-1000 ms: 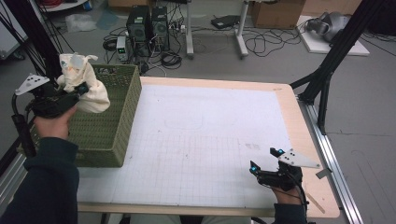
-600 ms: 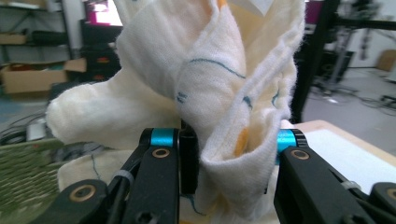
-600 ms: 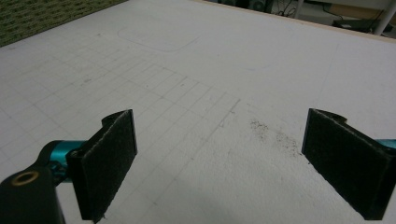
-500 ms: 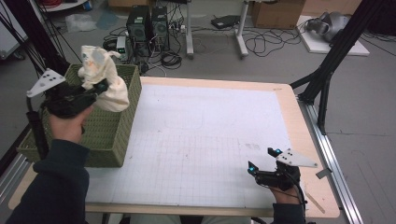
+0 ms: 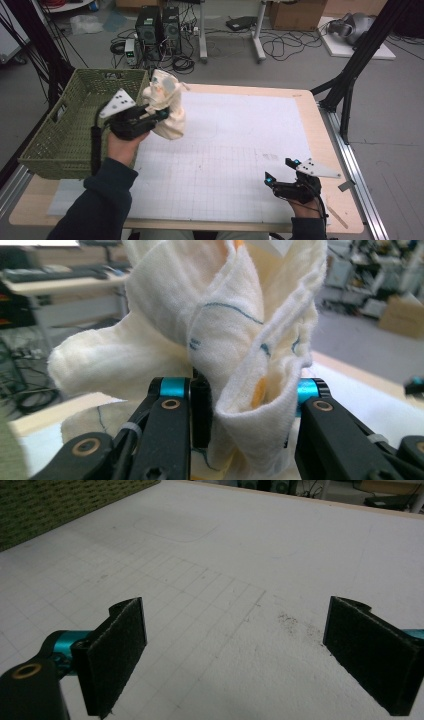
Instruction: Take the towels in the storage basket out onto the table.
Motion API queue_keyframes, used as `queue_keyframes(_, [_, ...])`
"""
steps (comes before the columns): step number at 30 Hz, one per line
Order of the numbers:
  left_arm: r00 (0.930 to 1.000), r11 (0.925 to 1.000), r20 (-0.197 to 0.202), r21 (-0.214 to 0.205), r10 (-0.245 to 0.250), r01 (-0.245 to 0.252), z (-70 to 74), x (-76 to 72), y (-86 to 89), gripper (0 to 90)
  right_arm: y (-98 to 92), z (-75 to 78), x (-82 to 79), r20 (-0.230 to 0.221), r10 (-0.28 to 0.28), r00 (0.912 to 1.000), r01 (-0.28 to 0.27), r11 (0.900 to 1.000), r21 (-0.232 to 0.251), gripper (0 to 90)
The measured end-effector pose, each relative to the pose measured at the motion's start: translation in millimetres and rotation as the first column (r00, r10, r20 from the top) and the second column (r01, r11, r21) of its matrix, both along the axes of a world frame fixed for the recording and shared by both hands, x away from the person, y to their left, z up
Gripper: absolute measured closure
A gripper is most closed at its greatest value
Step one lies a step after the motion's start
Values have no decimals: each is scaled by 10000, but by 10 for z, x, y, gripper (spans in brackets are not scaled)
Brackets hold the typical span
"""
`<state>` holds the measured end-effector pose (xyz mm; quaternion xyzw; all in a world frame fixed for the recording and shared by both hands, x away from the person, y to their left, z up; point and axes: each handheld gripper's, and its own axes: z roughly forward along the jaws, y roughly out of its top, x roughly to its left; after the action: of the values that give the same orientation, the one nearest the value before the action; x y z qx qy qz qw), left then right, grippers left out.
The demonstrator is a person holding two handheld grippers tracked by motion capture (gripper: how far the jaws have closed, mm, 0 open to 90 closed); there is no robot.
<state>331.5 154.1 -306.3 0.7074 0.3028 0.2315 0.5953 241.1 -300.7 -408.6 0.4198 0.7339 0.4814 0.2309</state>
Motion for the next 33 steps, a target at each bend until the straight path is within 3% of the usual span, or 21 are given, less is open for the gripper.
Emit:
queue_keyframes(5, [9968, 9973, -386, 183, -704, 711, -261, 6, -287, 700, 39, 11, 16, 28, 21, 10000, -21, 9998, -215, 94])
queue_keyframes(10, [9908, 9925, -620, 162, -1203, 1215, -510, -14, -456, 692, 113, 54, 101, 160, 297, 9994, -290, 9985, -454, 94])
queue_keyframes(13, [9862, 9865, -785, 637, -1456, 1507, -667, -31, -573, 684, 166, 61, 172, 89, 365, 9993, -361, 9984, -439, 94])
queue_keyframes(17, [9787, 9803, -1276, 942, -1609, 1734, -822, -19, -680, 672, 236, 36, 247, -62, 511, 9987, -513, 9974, -505, 95])
queue_keyframes(19, [9749, 9770, -1507, 1116, -1640, 1817, -896, -10, -736, 671, 260, 10, 265, -252, 627, 9977, -639, 9967, -495, 95])
queue_keyframes(20, [9722, 9754, -1627, 1148, -1686, 1884, -931, -5, -764, 672, 270, -11, 270, -257, 619, 9977, -635, 9958, -654, 95])
queue_keyframes(28, [9604, 9605, -2218, 1822, -1684, 2104, -1125, 21, -1015, 633, 214, -6, 258, -209, 346, 9992, -358, 9978, -550, 95])
queue_keyframes(31, [9599, 9583, -2438, 2117, -1386, 1922, -1183, 46, -1064, 462, 201, -15, 253, -285, 301, 9991, -317, 9978, -575, 95])
queue_keyframes(32, [9589, 9580, -2548, 2202, -1252, 1836, -1202, 58, -1072, 462, 196, -17, 254, -259, 298, 9992, -313, 9977, -600, 95])
queue_keyframes(33, [9580, 9596, -2637, 2210, -1130, 1740, -1219, 69, -1072, 407, 191, -17, 252, -279, 288, 9992, -304, 9978, -587, 95])
